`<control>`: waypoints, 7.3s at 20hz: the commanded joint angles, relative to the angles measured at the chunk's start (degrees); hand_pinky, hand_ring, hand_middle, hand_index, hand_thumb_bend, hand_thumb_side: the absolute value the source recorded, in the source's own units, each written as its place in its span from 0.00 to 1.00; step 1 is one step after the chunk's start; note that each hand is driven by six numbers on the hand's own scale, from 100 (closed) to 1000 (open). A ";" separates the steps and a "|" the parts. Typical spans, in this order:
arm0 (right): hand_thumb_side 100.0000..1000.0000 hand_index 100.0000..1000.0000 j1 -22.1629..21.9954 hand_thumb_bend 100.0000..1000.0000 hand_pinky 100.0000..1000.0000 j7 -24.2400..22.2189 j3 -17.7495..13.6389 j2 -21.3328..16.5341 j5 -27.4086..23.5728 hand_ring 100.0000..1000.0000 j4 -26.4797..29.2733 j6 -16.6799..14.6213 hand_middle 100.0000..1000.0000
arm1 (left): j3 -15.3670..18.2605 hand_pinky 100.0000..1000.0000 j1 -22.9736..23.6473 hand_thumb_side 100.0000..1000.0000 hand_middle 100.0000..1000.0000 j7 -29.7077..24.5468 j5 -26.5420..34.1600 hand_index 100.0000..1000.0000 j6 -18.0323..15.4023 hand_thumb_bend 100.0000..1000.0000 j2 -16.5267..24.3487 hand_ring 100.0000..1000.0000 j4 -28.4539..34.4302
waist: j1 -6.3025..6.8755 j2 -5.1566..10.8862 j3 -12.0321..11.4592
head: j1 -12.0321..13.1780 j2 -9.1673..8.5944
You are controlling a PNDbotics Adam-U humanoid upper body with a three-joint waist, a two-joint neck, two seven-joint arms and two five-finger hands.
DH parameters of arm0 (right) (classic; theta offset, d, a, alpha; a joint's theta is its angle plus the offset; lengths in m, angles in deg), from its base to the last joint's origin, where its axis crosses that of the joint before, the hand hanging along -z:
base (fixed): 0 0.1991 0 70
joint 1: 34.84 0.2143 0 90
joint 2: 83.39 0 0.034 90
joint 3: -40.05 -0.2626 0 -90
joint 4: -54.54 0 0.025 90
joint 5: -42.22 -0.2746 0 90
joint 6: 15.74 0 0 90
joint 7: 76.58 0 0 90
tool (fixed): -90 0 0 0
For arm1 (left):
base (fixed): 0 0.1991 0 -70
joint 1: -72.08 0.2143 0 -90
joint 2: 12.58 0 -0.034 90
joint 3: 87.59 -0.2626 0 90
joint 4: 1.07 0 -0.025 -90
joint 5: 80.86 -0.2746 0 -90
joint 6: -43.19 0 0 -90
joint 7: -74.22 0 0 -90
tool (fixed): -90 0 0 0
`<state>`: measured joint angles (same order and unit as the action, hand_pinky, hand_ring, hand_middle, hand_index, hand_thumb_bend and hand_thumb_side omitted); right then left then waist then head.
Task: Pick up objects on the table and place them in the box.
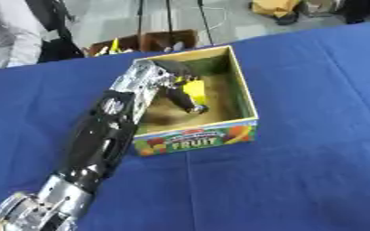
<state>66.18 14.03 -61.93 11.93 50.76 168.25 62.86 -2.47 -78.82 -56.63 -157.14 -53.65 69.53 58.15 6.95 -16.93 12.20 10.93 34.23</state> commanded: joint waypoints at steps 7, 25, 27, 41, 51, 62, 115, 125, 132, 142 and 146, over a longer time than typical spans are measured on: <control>0.64 0.82 -0.48 0.00 0.69 0.52 -0.69 -0.07 -0.09 0.79 0.89 0.36 0.54 | 2.86 0.38 4.02 1.00 0.65 27.61 17.94 0.83 5.07 0.35 4.82 0.60 17.84 | -2.11 2.12 -2.01 | -1.46 1.69; 0.65 0.82 -1.69 0.00 0.69 2.89 -2.72 0.83 0.41 0.79 0.89 0.76 0.54 | 16.55 0.24 41.47 0.81 0.44 51.70 77.99 0.66 12.95 0.09 10.28 0.41 50.97 | -4.27 2.94 -9.09 | -5.26 3.66; 0.64 0.83 -1.86 0.00 0.69 3.03 -2.73 0.93 0.46 0.79 0.89 0.83 0.54 | 18.04 0.24 44.48 0.78 0.43 54.41 78.91 0.66 13.62 0.05 6.53 0.41 52.99 | -4.52 2.96 -9.90 | -5.48 3.57; 0.64 0.83 -2.12 0.00 0.69 4.58 -2.94 1.66 0.63 0.78 0.89 -0.10 0.54 | 18.21 0.25 52.24 0.71 0.42 52.98 84.55 0.64 12.16 0.00 -7.27 0.39 55.36 | -6.67 2.40 -12.35 | -11.03 -0.62; 0.64 0.83 -2.27 0.00 0.69 4.38 -3.04 1.59 1.00 0.78 0.89 -0.27 0.54 | 18.47 0.26 52.89 0.70 0.41 54.61 84.95 0.64 10.66 0.00 -7.90 0.39 55.36 | -6.18 2.21 -12.43 | -13.06 -1.04; 0.64 0.82 -2.40 0.00 0.68 4.49 -3.28 1.50 0.77 0.78 0.89 -0.36 0.54 | 18.72 0.26 53.19 0.70 0.41 54.98 85.38 0.64 10.52 0.00 -8.04 0.39 55.36 | -6.21 2.63 -12.49 | -15.92 1.02; 0.56 0.76 -3.52 0.00 0.53 4.64 -3.93 1.22 -0.87 0.74 0.89 -0.82 0.49 | 19.16 0.25 55.92 0.63 0.37 60.21 93.05 0.58 12.66 0.00 -9.57 0.35 54.90 | -4.11 5.23 -12.64 | -14.74 4.44; 0.58 0.76 -3.81 0.00 0.56 5.01 -4.28 1.30 -0.76 0.76 0.89 -0.96 0.50 | 19.71 0.25 55.92 0.62 0.35 60.59 92.45 0.51 12.04 0.00 -9.50 0.34 55.08 | -4.47 5.32 -12.78 | -14.43 4.28; 0.58 0.76 -3.54 0.00 0.59 5.82 -4.34 1.34 -0.41 0.77 0.89 -0.75 0.50 | 20.08 0.25 55.98 0.62 0.35 61.53 91.17 0.47 12.15 0.00 -9.63 0.33 55.03 | -4.93 5.17 -12.89 | -14.29 3.47; 0.57 0.64 -3.17 0.00 0.58 6.16 -4.22 1.38 -0.71 0.76 0.89 -1.09 0.50 | 20.21 0.25 55.96 0.62 0.34 61.59 91.09 0.44 12.07 0.00 -9.78 0.33 55.12 | -4.94 4.82 -12.90 | -14.03 3.12; 0.57 0.62 -3.14 0.00 0.57 6.39 -4.22 1.39 -0.71 0.76 0.89 -1.11 0.50 | 20.16 0.25 55.98 0.62 0.34 61.36 91.05 0.44 11.97 0.00 -9.87 0.33 55.13 | -4.85 4.59 -12.89 | -13.92 2.92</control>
<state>62.52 20.17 -65.85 13.97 50.21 168.25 61.80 17.17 -22.53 4.75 -65.90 -41.48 59.38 111.98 2.17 -13.00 -0.70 -3.11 37.72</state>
